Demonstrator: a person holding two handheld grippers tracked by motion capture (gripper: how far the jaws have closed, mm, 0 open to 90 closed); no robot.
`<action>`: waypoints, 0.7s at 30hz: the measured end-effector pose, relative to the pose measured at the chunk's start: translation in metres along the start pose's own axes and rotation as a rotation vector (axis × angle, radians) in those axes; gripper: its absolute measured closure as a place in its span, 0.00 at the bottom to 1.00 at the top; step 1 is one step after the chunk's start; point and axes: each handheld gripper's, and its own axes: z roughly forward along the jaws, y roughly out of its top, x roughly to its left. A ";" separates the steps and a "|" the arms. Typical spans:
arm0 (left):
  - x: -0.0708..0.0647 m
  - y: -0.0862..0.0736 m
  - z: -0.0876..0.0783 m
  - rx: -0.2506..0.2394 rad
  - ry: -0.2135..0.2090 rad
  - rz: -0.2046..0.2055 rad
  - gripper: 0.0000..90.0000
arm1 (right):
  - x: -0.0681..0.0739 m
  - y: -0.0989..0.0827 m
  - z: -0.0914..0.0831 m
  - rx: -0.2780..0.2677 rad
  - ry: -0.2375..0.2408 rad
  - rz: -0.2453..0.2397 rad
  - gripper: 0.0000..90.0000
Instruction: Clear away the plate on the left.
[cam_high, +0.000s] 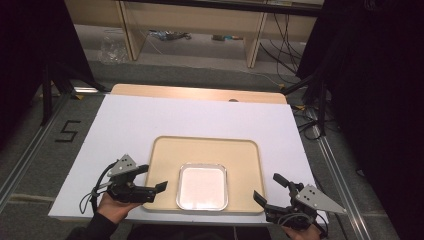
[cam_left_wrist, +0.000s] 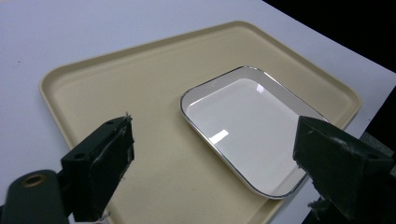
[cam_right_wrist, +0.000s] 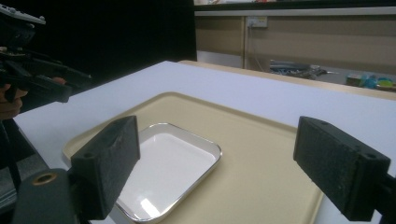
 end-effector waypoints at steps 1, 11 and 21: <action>0.000 0.000 -0.001 -0.009 0.005 -0.012 0.13 | 0.000 0.000 0.000 0.002 -0.001 -0.001 0.17; -0.003 -0.004 -0.013 -0.068 0.020 0.001 0.14 | 0.000 0.000 0.000 0.010 -0.002 -0.002 0.17; -0.005 -0.007 -0.024 -0.109 0.032 0.002 0.15 | 0.001 0.000 0.000 0.010 -0.003 0.000 0.17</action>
